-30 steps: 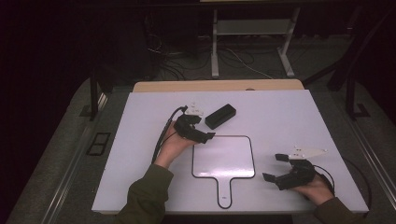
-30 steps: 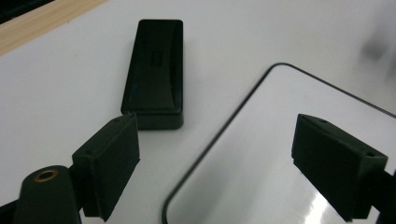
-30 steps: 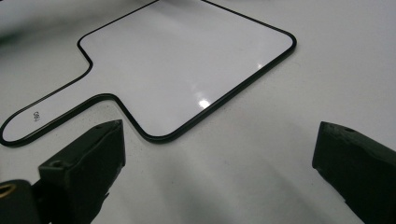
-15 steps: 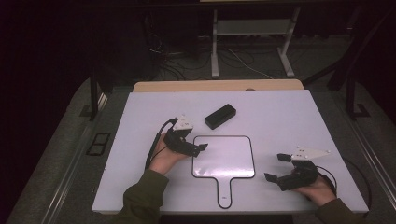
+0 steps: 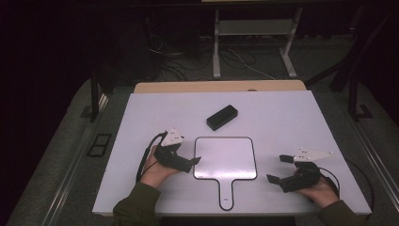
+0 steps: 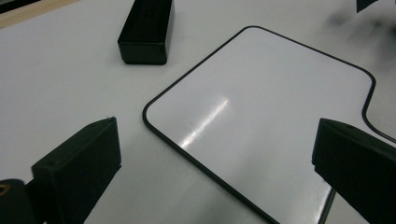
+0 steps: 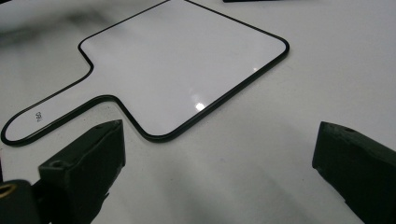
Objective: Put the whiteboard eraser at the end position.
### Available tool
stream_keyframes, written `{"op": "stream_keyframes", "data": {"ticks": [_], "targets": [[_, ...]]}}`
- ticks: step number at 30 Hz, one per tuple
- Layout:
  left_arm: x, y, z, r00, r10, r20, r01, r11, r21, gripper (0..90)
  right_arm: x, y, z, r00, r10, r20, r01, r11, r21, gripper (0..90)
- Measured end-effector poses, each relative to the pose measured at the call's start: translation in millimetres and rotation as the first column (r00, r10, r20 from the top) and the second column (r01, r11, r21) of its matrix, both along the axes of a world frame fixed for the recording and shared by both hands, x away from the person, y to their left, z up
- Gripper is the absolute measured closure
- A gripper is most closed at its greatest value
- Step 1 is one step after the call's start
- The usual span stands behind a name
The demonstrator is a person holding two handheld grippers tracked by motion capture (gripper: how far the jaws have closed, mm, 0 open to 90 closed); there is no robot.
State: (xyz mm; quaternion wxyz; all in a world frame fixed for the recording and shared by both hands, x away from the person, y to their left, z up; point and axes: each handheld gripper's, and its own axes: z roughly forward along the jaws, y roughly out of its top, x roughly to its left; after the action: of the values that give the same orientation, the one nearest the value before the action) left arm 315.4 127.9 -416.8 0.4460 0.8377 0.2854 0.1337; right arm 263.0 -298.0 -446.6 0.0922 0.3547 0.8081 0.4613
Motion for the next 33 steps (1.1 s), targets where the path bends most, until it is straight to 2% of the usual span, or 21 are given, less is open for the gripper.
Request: {"op": "stream_keyframes", "data": {"ticks": [3, 6, 13, 18, 22, 33], "targets": [[-7.9, 7.1, -3.9, 0.9999, 0.008, -0.006, -0.009, 0.9993, -0.035, 0.0, 0.5, -0.5, -0.2, 1.0, 0.0, 0.001, 0.0, 1.0, 0.0, 1.5], [-14.0, 13.7, -6.1, 0.9998, 0.017, -0.011, -0.018, 0.9984, -0.053, 0.0, 0.2, 0.2, -0.2, 1.0, 0.0, 0.0, 0.0, 1.0, 0.0, 1.5], [-30.3, 26.7, -10.8, 0.9995, 0.028, -0.012, -0.029, 0.9977, -0.062, 0.0, 0.7, 0.2, -0.6, 1.0, -0.001, 0.002, 0.001, 1.0, -0.003, 1.5], [-38.3, 31.9, -16.0, 0.9994, 0.026, -0.024, -0.028, 0.9974, -0.066, 0.0, 0.8, 0.0, -0.8, 1.0, -0.005, 0.002, 0.005, 1.0, -0.003, 1.5], [-43.3, 35.3, -19.8, 0.9992, 0.028, -0.029, -0.03, 0.9982, -0.051, 0.0, 0.7, 0.0, -1.1, 1.0, -0.006, -0.001, 0.006, 1.0, -0.005, 1.5], [-45.1, 33.1, -24.5, 0.9987, 0.014, -0.049, -0.016, 0.9995, -0.026, 0.0, 0.4, -0.1, -1.2, 0.9999, -0.01, 0.0, 0.01, 0.9999, -0.009, 1.5]]}}
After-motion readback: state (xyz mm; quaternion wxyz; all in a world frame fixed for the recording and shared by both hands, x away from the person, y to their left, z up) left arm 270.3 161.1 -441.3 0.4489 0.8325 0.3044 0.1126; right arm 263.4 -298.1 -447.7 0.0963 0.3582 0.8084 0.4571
